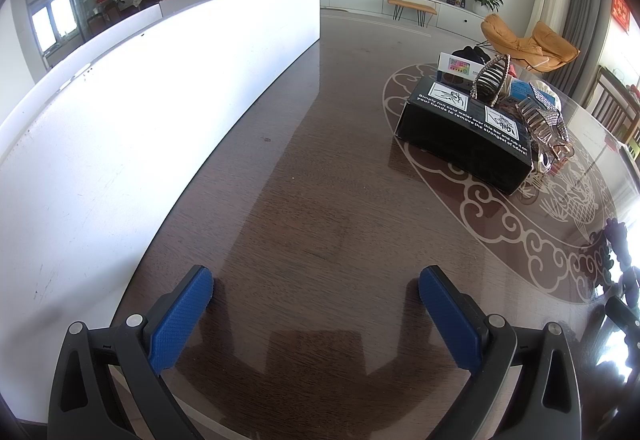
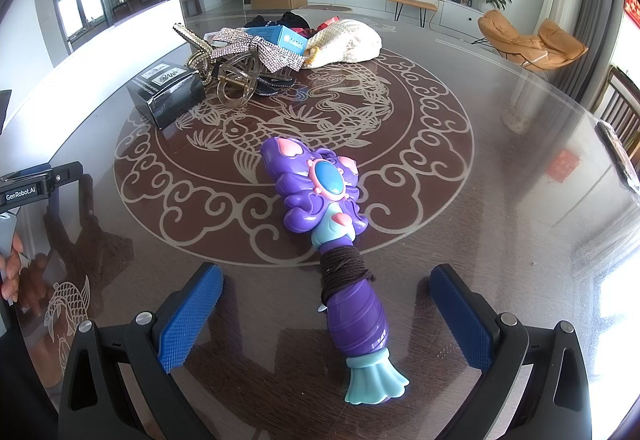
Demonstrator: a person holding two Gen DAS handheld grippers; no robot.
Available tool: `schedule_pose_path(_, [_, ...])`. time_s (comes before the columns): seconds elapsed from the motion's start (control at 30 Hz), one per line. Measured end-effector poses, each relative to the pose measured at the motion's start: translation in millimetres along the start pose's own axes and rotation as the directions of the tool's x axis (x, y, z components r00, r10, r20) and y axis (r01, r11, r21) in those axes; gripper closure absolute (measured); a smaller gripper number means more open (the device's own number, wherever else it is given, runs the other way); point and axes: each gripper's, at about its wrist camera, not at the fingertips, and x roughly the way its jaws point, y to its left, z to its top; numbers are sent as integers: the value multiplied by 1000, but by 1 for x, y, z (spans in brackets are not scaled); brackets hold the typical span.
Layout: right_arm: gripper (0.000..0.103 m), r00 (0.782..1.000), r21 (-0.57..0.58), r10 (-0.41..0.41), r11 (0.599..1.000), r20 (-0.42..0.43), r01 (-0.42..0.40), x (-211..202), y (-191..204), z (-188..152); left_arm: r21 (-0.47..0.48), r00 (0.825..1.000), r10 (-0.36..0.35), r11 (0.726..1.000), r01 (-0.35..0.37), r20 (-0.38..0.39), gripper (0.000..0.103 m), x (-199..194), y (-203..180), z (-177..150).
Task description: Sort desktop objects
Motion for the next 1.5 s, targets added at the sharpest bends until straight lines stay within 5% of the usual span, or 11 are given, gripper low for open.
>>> schedule_pose_path(0.73, [0, 1000, 0, 0, 1000, 0, 0, 0, 0, 0, 7, 1000, -12, 1000, 12, -17, 0, 1, 1, 3])
schedule_pose_path(0.93, [0, 1000, 0, 0, 1000, 0, 0, 0, 0, 0, -56, 981, -192, 980, 191, -15, 0, -9, -9, 7])
schedule_pose_path(1.1, [0, 1000, 0, -2, 1000, 0, 2, 0, 0, 0, -87, 977, -213, 973, 213, 10, 0, -11, -43, 50])
schedule_pose_path(1.4, [0, 1000, 0, -1, 1000, 0, 1, 0, 1, -1, -180, 999, -37, 983, 32, -24, 0, 56, -88, 123])
schedule_pose_path(1.5, [0, 1000, 0, -1, 1000, 0, 1, 0, 1, -1, -188, 995, -102, 977, 99, -7, 0, 62, -78, 124])
